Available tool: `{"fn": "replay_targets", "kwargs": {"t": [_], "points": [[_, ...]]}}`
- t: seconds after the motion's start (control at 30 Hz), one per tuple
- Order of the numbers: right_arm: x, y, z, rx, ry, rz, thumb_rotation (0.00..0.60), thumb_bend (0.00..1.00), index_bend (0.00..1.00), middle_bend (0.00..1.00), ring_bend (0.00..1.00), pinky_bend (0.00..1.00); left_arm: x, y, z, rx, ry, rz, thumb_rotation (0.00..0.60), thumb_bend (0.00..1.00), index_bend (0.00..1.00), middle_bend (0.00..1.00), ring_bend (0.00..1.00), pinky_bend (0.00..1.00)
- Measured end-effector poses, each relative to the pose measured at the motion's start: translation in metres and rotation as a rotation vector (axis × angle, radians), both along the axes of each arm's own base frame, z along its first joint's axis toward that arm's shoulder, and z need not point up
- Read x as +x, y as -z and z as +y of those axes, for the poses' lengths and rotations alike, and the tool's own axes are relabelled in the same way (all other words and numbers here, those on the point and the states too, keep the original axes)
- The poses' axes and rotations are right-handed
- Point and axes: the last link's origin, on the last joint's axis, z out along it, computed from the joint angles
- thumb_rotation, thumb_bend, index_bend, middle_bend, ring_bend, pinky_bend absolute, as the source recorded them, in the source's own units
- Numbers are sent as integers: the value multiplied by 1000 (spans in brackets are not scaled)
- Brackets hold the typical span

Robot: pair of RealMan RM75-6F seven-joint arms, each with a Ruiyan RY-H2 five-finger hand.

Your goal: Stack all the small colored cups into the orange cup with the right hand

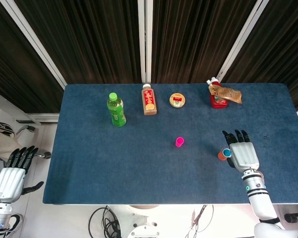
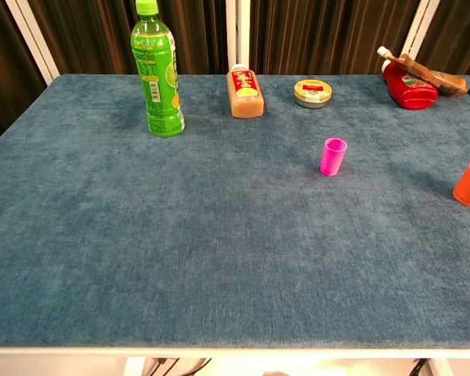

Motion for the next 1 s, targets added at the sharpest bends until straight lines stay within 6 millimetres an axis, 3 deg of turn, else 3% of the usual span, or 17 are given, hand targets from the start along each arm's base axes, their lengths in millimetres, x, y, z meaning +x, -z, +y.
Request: {"fn": "replay_targets", "kwargs": {"t": [0.27, 0.5, 0.7, 1.0], "points": [[41, 15, -12, 27, -134, -26, 600, 233, 58, 185, 0, 0, 2, -1, 0, 9, 5, 0, 600, 28, 19, 29, 0, 0], [81, 53, -32, 94, -227, -12, 600, 233, 155, 247, 0, 0, 0, -4, -1, 16, -5, -8, 600, 28, 19, 29, 0, 0], [92, 84, -52, 120, -222, 7, 600, 234, 172, 247, 0, 0, -1, -6, 0, 14, -6, -12, 600, 28, 19, 29, 0, 0], [101, 104, -63, 118, -202, 11, 600, 250, 270, 292, 0, 0, -6, -8, 1, 13, -21, -20, 600, 28, 19, 29, 0, 0]]}}
